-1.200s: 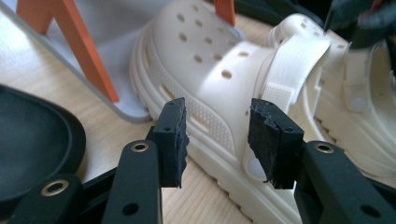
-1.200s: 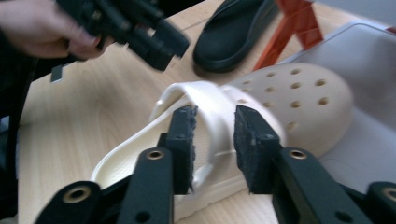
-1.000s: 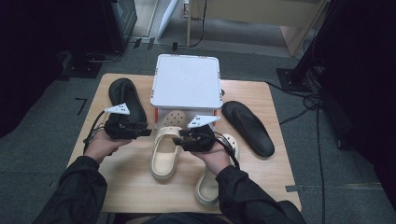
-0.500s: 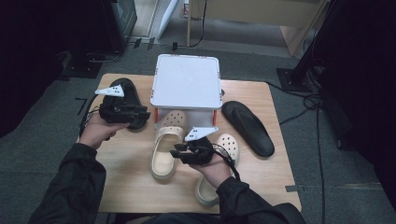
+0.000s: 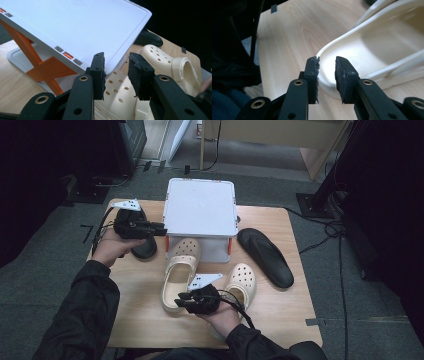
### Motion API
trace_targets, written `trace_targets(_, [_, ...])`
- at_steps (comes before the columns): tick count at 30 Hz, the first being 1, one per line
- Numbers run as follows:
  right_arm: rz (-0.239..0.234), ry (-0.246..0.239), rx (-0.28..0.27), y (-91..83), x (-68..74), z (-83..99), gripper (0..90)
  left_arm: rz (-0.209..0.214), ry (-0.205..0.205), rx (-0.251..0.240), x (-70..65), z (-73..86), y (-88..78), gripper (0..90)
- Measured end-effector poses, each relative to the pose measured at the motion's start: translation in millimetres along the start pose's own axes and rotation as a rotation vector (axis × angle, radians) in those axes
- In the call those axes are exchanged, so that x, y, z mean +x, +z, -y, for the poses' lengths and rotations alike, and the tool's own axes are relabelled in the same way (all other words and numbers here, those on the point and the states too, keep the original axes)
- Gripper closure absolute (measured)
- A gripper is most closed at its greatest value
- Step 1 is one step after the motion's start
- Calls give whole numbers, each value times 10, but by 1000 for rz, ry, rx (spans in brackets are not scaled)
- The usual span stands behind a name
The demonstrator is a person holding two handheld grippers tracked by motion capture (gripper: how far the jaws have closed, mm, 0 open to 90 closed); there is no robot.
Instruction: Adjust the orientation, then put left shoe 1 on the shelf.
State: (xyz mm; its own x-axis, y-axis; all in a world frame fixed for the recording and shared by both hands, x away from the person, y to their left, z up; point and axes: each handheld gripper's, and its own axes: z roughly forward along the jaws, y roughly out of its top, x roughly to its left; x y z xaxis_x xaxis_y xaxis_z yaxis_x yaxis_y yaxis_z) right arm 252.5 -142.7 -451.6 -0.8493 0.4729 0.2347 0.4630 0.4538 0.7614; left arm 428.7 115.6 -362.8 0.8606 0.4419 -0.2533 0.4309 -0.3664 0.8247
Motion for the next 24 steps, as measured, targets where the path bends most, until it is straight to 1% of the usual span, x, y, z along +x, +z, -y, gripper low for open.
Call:
trace_targets(2, [-15,3,16,55,65,37,726,15,-10,-10,31,-9,43,667])
trace_targets(3, [-15,3,16,55,65,37,726,15,-10,-10,31,-9,43,667])
trace_targets(4, [-18,1,20,67,79,45,726,6,-2,2,27,-36,63,667])
trace_targets(5, [-24,-13,31,97,128,67,728,-2,3,16,16,-59,76,663])
trace_targets(6, [-26,-11,32,104,146,72,728,-10,9,24,4,-80,100,663])
trace_targets(7, [-28,-11,35,112,162,82,729,-4,9,26,2,-80,119,663])
trace_targets(8, [-32,-8,36,120,173,91,729,-1,17,23,5,-72,138,663])
trace_targets(10, [-37,-6,35,130,182,102,733,6,14,15,11,-64,147,666])
trace_targets(14, [-43,-10,46,177,243,158,745,18,-1,-12,46,-35,151,679])
trace_targets(21, [-57,-18,75,286,318,215,760,2,8,-15,41,-31,149,690])
trace_targets(23, [-54,-28,92,324,330,232,764,1,6,-16,44,-29,149,699])
trace_targets(24, [-42,-28,103,343,331,235,767,2,2,-18,45,-27,150,701])
